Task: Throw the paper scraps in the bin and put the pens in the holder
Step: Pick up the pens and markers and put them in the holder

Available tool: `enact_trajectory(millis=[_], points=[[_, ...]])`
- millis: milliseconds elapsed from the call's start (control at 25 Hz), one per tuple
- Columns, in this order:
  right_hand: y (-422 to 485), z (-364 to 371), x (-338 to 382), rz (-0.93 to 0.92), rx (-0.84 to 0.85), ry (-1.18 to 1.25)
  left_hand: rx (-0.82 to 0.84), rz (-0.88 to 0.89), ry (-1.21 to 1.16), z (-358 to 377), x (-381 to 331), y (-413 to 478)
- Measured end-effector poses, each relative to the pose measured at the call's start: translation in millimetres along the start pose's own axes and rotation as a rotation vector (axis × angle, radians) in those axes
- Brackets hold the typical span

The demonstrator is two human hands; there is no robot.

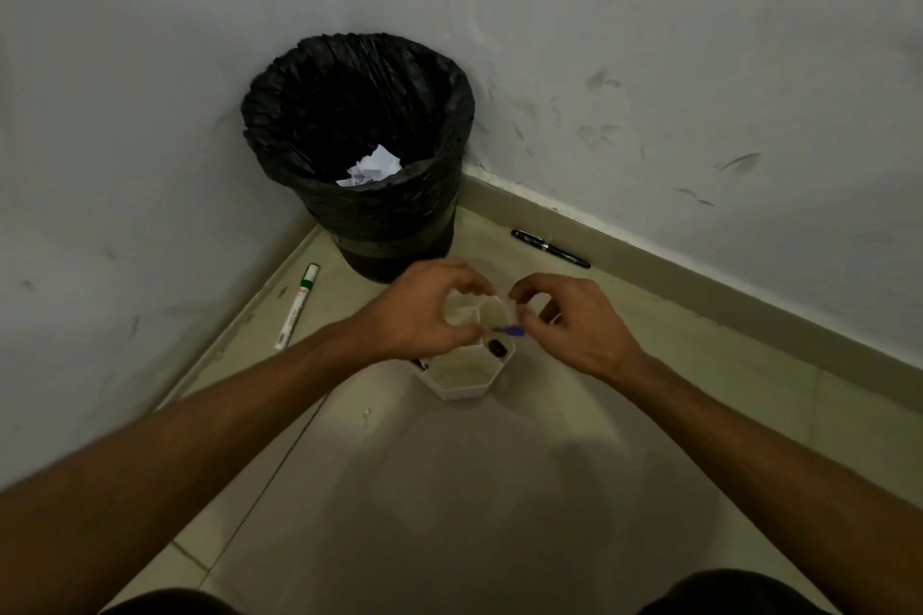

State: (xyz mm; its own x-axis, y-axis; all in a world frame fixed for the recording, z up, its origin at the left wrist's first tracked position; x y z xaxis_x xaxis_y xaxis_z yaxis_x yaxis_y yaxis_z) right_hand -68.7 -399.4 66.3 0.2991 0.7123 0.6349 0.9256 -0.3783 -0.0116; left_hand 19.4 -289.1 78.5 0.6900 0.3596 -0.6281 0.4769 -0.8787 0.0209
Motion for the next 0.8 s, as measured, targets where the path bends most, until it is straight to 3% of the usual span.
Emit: enact_trajectory(millis=[160,360,560,800], points=[[18,-12,-40,0.057,-0.122,-0.187,-0.2,-0.228,0.014,-41,69,-31],[89,27,-91,0.089,0.11,-0.481,-0.193,-0.526,0.087,-44,153,-72],[104,64,-102,0.129,0.154,-0.752,-0.224,-0.631,0.174,-47,192,-93],[88,52,-102,0.283,0.322,-0.63,-0.165,-0.618,0.462,-51,224,-75]])
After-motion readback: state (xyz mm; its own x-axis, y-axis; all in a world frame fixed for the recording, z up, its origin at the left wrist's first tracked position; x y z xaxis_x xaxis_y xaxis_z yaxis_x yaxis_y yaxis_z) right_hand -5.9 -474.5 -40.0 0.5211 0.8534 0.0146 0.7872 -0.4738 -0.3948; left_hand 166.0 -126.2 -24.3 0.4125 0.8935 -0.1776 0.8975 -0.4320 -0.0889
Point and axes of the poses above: each hand's wrist, its own y-axis towards the middle knuckle, its own z-axis out of the palm, x = y × z, the point moved 10 cm from there along y, towards the middle knuckle, and after that the axes turned 6 degrees about -x, right-handed, at the moved point
